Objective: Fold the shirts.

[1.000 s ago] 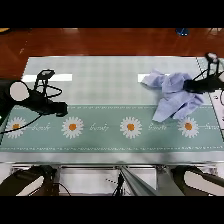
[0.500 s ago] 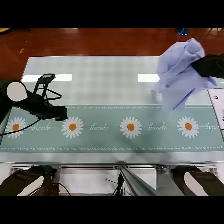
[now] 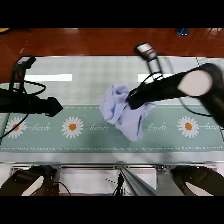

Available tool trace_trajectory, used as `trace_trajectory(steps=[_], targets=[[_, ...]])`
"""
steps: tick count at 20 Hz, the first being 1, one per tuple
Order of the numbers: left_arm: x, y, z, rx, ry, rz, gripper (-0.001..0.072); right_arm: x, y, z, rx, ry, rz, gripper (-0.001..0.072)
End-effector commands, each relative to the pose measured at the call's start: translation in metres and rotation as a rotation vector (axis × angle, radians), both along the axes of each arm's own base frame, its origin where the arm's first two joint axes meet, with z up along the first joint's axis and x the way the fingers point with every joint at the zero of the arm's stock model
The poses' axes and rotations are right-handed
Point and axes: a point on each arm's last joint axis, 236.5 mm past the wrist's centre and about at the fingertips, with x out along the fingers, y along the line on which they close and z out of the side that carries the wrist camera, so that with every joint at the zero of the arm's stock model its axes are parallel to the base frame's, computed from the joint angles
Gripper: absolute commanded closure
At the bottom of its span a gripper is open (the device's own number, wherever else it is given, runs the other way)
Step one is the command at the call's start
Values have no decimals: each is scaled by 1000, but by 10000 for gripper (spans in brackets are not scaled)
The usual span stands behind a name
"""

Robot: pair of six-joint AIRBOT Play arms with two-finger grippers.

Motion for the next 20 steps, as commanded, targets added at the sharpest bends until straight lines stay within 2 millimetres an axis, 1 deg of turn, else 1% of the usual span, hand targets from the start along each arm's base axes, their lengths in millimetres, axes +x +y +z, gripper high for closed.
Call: trace_trajectory(steps=[1,2,3,4,5,7,8,9,10,11,13,14,16,17,18,20], targets=[[-1,2,12,-2,-41,1,162,-17,43,-62,-96,80,101,675],[0,1,10,-1,-35,1,162,-16,43,-76,-120,100,104,673],[1,1,8,-3,-28,0,162,-14,41,-87,-147,112,103,633],[1,-3,5,-16,-19,-2,162,-10,36,-93,-172,108,95,374],[2,-8,2,-33,-14,-9,162,-7,33,-94,-178,108,88,107],[1,-25,-8,-85,-6,-70,164,-5,18,-86,-177,129,44,98],[0,-31,-15,-114,12,-74,165,-4,8,-78,-177,132,27,98],[-3,-36,-27,-134,39,-75,165,0,-7,-68,-183,127,6,98],[-10,-38,-39,-137,68,-94,165,5,-28,-57,-203,111,-25,98],[-17,-37,-54,-132,102,-99,166,13,-54,-48,-237,84,-66,98],[-35,-36,-86,-138,185,-100,166,33,-114,-30,-305,31,-187,99],[-46,-41,-99,-177,224,-109,166,41,-143,-24,-304,29,-266,110],[-58,-60,-115,-319,267,-90,166,47,-190,-23,-255,66,-411,110],[-62,-69,-120,-389,278,-77,166,45,-205,-26,-213,98,-459,110],[-65,-77,-125,-446,283,-67,166,42,-217,-32,-163,135,-501,110],[-70,-87,-135,-516,305,-38,164,35,-232,-43,-68,188,-553,110]])
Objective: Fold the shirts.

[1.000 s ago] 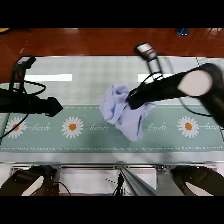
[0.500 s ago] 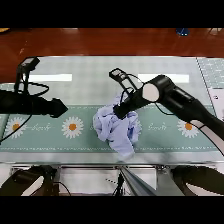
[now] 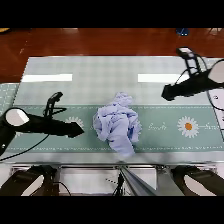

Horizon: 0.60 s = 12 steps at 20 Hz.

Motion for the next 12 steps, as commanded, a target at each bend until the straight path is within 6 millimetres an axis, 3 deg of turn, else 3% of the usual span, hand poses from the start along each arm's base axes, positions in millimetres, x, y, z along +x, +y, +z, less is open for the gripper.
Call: trace_trajectory(steps=[1,6,12], targets=[[-7,-25,-14,-171,40,66,163,-13,-33,-11,174,34,-130,110],[1,-40,-25,-254,92,85,163,-26,-33,-29,356,82,-198,110],[0,-83,-47,-309,129,60,164,-35,-28,-36,382,118,-196,110]])
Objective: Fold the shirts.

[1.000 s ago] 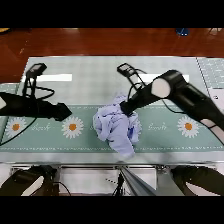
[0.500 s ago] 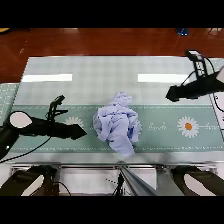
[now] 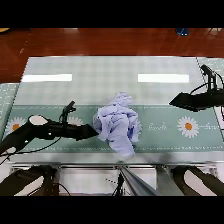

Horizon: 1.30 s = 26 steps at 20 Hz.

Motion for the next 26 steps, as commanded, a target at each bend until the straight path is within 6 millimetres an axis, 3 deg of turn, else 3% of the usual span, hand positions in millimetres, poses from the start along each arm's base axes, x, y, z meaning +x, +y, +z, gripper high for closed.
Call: trace_trajectory(steps=[1,5,6,7,9,12,14,18,20,22,26], targets=[[6,-26,-11,-32,-5,8,163,-3,5,0,40,8,1,110],[17,-52,-7,-76,-35,14,173,-8,11,2,63,23,11,111],[21,-57,-7,-82,-31,26,223,-9,11,1,64,28,14,111],[23,-61,-9,-80,-26,26,292,-10,12,1,67,33,18,112],[20,-66,-17,-71,-2,10,659,-14,13,1,71,48,28,114],[11,-67,-16,-92,29,-21,677,-30,15,-4,70,100,70,125],[5,-69,-11,-119,34,-50,678,-53,23,-20,99,181,95,125],[-2,-71,-3,-152,44,-82,678,-94,66,-55,284,274,119,126],[-3,-71,-2,-156,46,-86,678,-112,86,-69,281,296,194,126],[-5,-72,0,-165,51,-94,678,-113,107,-75,244,263,270,125],[-10,-74,5,-185,63,-113,679,-97,143,-82,184,140,328,123]])
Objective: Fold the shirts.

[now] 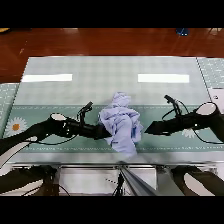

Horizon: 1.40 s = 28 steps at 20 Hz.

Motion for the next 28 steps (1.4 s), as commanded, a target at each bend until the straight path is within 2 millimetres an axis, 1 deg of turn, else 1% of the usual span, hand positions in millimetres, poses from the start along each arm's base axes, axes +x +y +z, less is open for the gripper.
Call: trace_trajectory(steps=[1,4,6,7,8,9,10,12,14,15,16,17,18,19,20,21,22,23,24,25,26,27,28], targets=[[-4,-1,4,-17,7,-14,678,9,31,-8,-23,-109,36,123],[-5,-2,5,-21,10,-18,678,13,48,-10,-41,-170,62,123],[-4,-2,5,-21,10,-18,679,22,56,-12,-58,-205,22,125],[-5,-2,6,-22,10,-18,679,28,59,-15,-67,-212,-11,139],[-5,-2,6,-24,10,-20,678,34,61,-19,-75,-211,-48,249],[-6,-2,7,-27,12,-23,678,38,61,-22,-83,-211,-71,328],[-6,-2,7,-29,13,-25,678,41,61,-25,-89,-211,-81,428],[-6,-2,9,-38,2,-33,679,45,56,-27,-107,-231,-78,672],[-1,4,19,-71,-3,-23,679,47,49,-21,-121,-238,-58,675],[7,9,32,-101,-20,-5,679,47,42,-14,-137,-249,-29,675],[17,16,52,-144,-55,14,680,47,32,-4,-167,-273,11,675],[29,25,76,-188,-108,35,680,48,18,8,-213,-305,48,675],[43,36,106,-229,-186,62,680,52,-3,24,-284,-345,73,675],[60,51,140,-258,-274,109,680,58,-28,43,-365,-389,68,675],[77,68,174,-270,-352,173,680,66,-51,67,-433,-441,39,675],[93,87,213,-276,-450,241,680,75,-73,98,-491,-513,-15,675],[102,105,253,-277,-557,298,680,84,-90,131,-523,-592,-79,676],[106,120,291,-274,-653,341,680,91,-101,171,-529,-686,-151,676],[105,131,329,-268,-756,371,680,94,-109,209,-523,-773,-216,676],[100,137,362,-264,-845,382,680,94,-115,248,-511,-858,-275,676],[92,139,393,-263,-923,384,680,92,-118,281,-504,-933,-313,676],[84,137,419,-265,-991,373,680,87,-121,313,-499,-1008,-340,676],[74,135,444,-267,-1058,359,680,83,-124,339,-506,-1068,-359,676]])
